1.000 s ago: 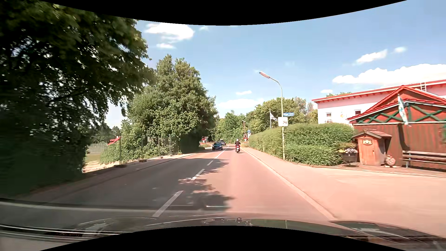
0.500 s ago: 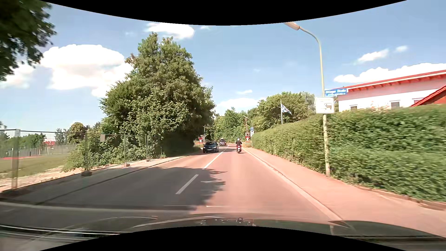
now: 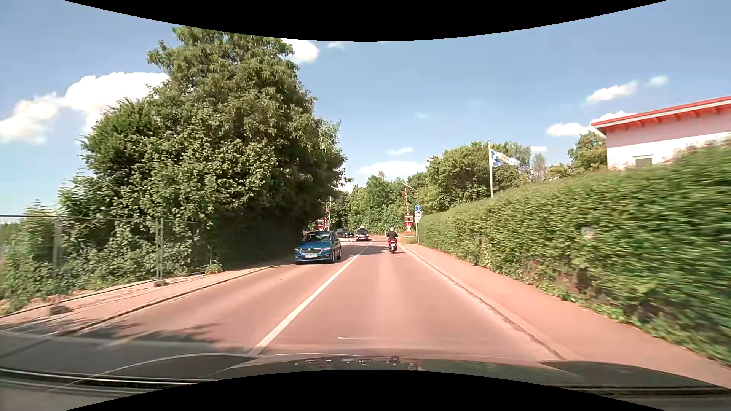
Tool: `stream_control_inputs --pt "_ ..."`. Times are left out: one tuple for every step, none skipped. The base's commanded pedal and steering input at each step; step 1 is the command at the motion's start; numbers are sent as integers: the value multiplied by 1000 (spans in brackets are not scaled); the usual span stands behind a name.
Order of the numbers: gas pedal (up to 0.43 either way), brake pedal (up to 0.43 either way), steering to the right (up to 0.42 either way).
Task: Follow the waypoints while adhering to traffic rules and regulations
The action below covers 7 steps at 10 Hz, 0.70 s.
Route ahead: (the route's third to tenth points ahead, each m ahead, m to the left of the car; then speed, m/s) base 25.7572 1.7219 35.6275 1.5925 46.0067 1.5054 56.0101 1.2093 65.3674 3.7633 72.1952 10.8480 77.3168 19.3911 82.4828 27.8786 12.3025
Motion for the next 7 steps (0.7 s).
stream_control_inputs --pt "79 12 -1" --pt "79 12 -1" --pt "79 12 -1" --pt "79 12 -1" --pt "79 12 -1" --pt "79 12 -1" --pt "79 12 -1"
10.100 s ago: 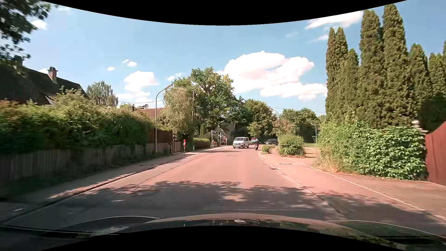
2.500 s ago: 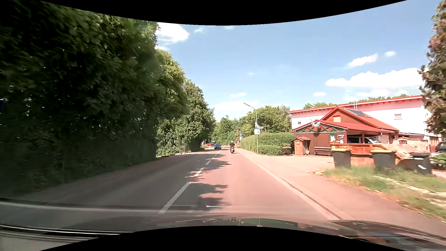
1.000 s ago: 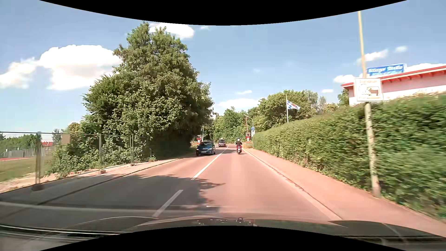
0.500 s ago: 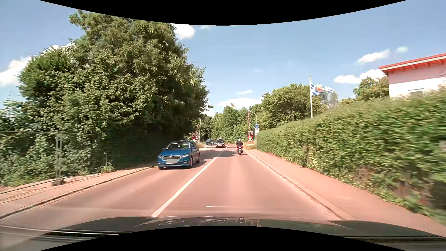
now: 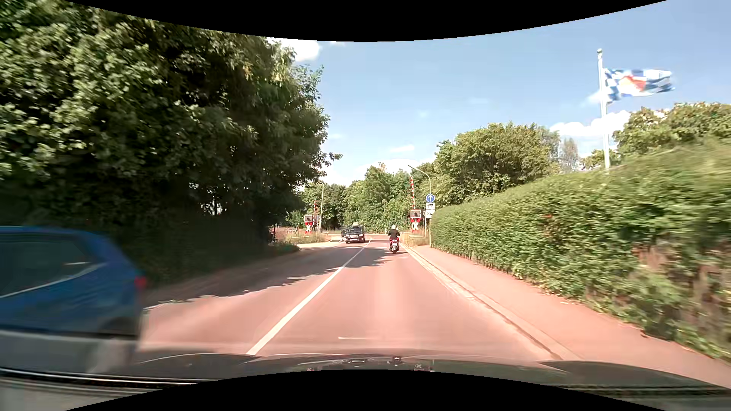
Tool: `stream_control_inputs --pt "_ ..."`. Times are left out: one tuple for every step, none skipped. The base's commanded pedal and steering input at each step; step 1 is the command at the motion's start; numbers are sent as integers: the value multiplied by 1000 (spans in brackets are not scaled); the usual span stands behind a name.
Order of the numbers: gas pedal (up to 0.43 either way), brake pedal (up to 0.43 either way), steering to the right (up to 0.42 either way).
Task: Follow the waypoints while adhering to traffic rules and regulations
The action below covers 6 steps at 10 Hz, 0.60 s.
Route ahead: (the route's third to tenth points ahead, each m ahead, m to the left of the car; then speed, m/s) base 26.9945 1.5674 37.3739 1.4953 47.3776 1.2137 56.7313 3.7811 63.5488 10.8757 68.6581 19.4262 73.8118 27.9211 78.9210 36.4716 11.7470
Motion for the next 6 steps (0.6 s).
stream_control_inputs --pt "79 12 -1" --pt "79 12 3" --pt "79 12 6" --pt "79 12 6" --pt "79 12 6" --pt "79 12 8"
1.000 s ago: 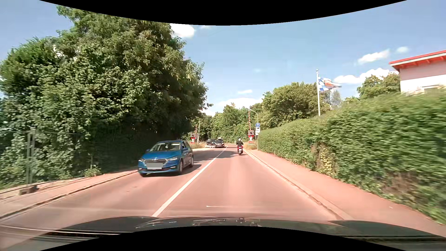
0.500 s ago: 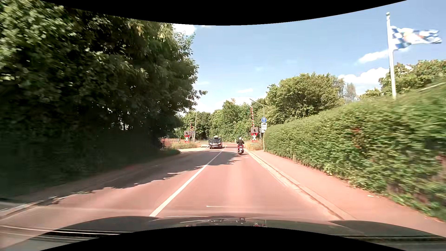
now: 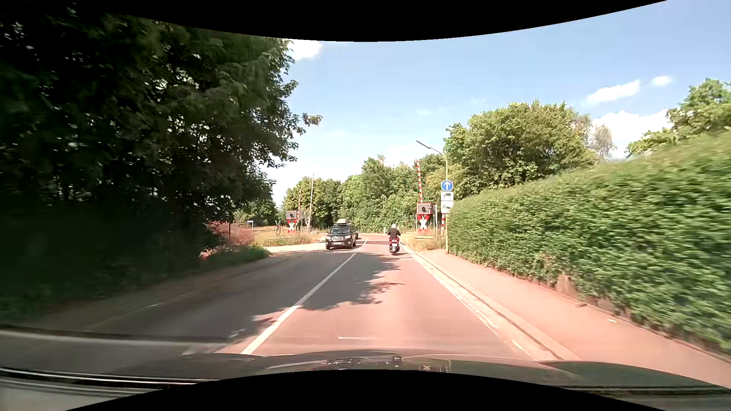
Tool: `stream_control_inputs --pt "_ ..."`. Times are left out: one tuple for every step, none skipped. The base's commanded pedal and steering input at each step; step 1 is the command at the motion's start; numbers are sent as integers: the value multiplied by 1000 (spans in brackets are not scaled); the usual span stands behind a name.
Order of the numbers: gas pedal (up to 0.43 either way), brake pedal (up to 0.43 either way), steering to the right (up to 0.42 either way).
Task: Follow the waypoints while adhering to traffic rules and regulations
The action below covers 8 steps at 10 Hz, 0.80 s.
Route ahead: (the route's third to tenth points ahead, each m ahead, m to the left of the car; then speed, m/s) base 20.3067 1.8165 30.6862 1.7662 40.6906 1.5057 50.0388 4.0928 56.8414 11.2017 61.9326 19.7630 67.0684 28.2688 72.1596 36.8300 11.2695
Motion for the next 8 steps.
stream_control_inputs --pt "79 12 8" --pt "79 12 8" --pt "79 12 8" --pt "79 12 9" --pt "79 12 8" --pt "79 12 9" --pt "79 12 8" --pt "79 12 8"
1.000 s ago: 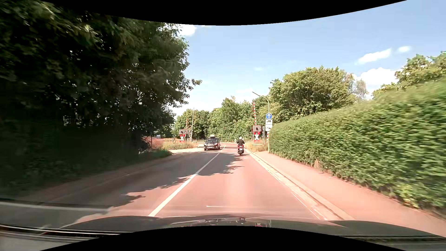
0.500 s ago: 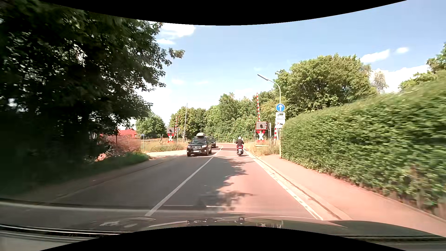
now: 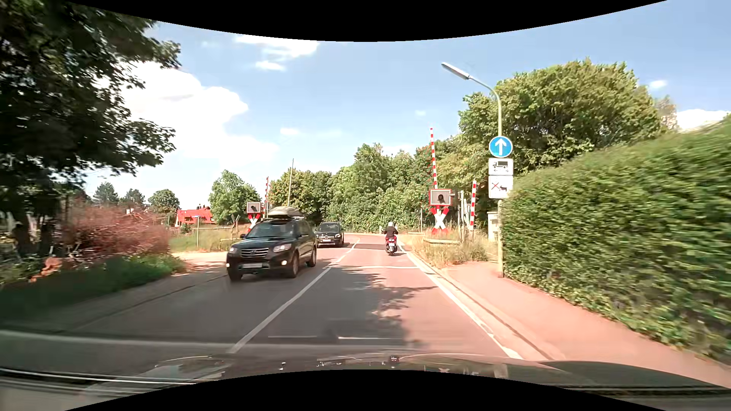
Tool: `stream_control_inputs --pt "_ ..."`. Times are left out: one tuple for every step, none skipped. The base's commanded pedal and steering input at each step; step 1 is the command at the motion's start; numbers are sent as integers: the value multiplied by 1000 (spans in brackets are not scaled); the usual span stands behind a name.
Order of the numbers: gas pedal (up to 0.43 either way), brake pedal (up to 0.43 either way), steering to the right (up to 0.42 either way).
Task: Follow the waypoints while adhering to traffic rules and regulations
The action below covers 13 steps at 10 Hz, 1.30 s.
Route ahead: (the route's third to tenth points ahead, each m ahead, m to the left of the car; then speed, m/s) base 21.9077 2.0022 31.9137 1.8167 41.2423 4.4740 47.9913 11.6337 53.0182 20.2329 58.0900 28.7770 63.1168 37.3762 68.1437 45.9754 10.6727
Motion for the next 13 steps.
stream_control_inputs --pt "79 12 8" --pt "79 12 8" --pt "79 12 -3" --pt "79 12 -12" --pt "79 12 -15" --pt "79 12 -15" --pt "79 12 -11" --pt "79 12 -5" --pt "79 12 -4" --pt "79 12 -8" --pt "79 12 -13" --pt "79 12 -15" --pt "79 12 -16"
